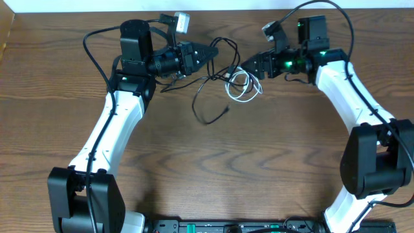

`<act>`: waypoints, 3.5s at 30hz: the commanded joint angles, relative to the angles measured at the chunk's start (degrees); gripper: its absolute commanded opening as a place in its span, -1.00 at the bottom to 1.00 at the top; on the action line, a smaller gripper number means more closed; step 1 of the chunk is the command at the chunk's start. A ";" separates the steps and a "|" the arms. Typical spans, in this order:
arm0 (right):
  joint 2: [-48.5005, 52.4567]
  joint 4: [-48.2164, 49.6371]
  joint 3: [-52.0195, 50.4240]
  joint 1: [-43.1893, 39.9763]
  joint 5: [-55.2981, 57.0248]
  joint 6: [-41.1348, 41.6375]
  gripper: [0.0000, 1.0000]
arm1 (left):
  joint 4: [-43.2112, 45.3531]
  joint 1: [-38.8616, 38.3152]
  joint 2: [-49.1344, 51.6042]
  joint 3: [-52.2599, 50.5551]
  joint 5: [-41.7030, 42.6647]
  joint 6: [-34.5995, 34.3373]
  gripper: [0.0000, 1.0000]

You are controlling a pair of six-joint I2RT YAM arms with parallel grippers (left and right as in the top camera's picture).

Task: Untangle cables

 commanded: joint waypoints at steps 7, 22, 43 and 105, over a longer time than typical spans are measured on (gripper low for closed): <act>0.74 -1.40 0.04 5.57 12.48 8.63 0.39 | 9.31 -0.07 -1.40 1.16 3.85 -7.54 -0.85; 5.97 -14.21 0.02 -0.07 36.76 29.86 0.09 | 31.12 7.21 -1.53 1.18 0.63 -23.23 -0.85; 5.97 -17.38 -0.02 -13.97 19.63 2.95 -0.02 | 25.42 11.98 -1.51 1.20 0.96 -22.97 -0.85; 9.57 -17.22 8.46 0.55 23.28 -2.95 -0.41 | -27.89 -13.49 1.53 1.16 -42.73 1.53 0.12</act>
